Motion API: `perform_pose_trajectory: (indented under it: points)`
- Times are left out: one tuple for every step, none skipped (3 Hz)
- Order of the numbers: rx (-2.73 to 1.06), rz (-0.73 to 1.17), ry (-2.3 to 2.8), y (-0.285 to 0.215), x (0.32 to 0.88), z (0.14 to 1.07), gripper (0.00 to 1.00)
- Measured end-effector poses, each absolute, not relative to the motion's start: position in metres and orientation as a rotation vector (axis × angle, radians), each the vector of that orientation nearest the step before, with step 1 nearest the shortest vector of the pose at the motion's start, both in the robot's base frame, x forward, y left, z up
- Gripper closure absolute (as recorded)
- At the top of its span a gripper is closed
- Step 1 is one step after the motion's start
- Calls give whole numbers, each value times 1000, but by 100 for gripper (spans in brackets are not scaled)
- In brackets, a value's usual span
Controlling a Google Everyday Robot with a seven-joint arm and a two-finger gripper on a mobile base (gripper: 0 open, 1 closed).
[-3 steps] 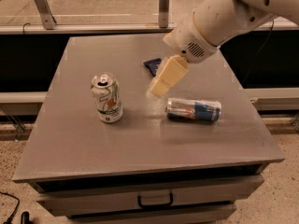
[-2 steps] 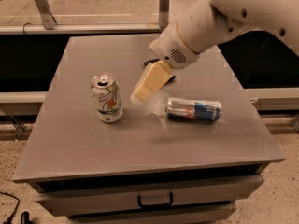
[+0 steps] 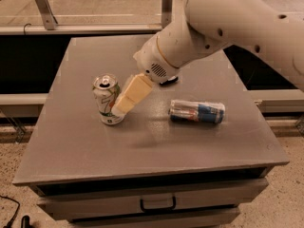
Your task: Knock 7up can over
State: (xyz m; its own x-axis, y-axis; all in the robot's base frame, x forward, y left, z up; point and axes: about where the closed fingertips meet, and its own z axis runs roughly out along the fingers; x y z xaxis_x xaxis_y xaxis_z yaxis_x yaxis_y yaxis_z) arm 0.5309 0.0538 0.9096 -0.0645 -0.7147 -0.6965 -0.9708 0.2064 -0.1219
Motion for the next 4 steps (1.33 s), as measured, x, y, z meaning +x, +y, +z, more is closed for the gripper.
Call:
perform_pose_trajectory:
  points:
    - [-1581,538,1814,74,528,904,0]
    - [-1596,574,1798,89,524,900,16]
    - [-1605,602,1786,96,523,899,38]
    - [-1618,613,1772,99,523,902,62]
